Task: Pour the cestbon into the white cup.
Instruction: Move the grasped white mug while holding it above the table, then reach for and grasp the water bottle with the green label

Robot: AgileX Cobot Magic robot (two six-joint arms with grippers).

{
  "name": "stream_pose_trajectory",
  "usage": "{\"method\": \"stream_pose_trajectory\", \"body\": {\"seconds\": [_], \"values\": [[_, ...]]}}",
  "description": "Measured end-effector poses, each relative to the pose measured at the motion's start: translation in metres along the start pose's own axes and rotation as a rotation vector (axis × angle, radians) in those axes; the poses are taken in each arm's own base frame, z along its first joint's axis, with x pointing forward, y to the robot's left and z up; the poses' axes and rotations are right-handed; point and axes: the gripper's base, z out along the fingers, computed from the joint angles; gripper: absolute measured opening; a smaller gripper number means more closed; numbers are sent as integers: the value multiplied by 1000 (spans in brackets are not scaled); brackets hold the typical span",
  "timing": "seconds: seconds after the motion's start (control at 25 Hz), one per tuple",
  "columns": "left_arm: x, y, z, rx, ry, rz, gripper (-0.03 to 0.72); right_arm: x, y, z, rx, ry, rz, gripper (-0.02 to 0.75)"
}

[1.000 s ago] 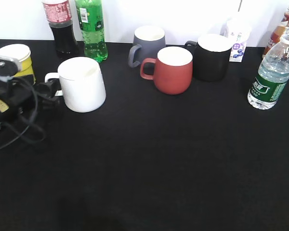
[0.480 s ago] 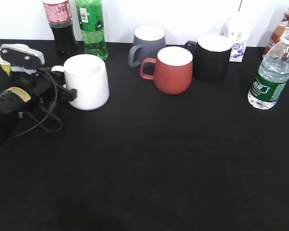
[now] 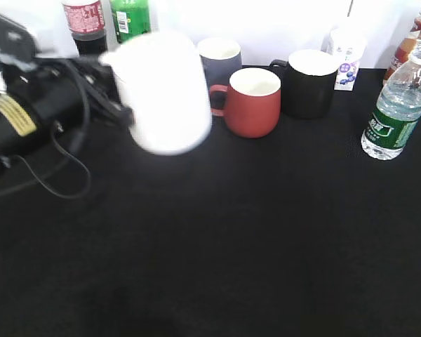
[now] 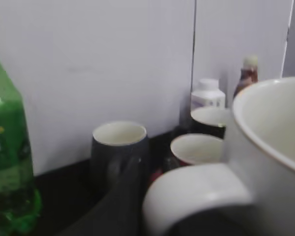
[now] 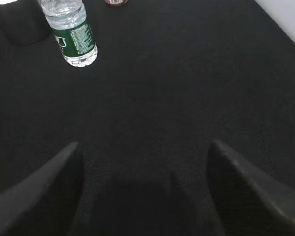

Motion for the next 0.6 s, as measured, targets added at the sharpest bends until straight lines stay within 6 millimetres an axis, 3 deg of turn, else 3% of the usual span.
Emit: {"method": "stream_pose_trajectory", "body": {"seconds": [0.2, 0.24, 0.32, 0.4, 0.48, 0.6], "values": [[3, -1, 0, 1, 32, 1, 71, -2, 2, 3, -16, 22, 10, 591], [3, -1, 0, 0, 35, 0, 71, -14, 5, 5, -28, -6, 0, 591], [3, -1, 0, 0, 35, 0, 71, -56, 13, 12, -56, -206, -69, 591], [3, -1, 0, -1, 35, -1, 70, -94, 21, 31, -65, -393, -129, 591], [3, -1, 0, -4, 35, -3, 70, -114, 29, 60, -83, -447, -158, 591], [3, 0, 0, -5, 35, -3, 69, -106, 34, 116, -101, -365, -170, 591]]}}
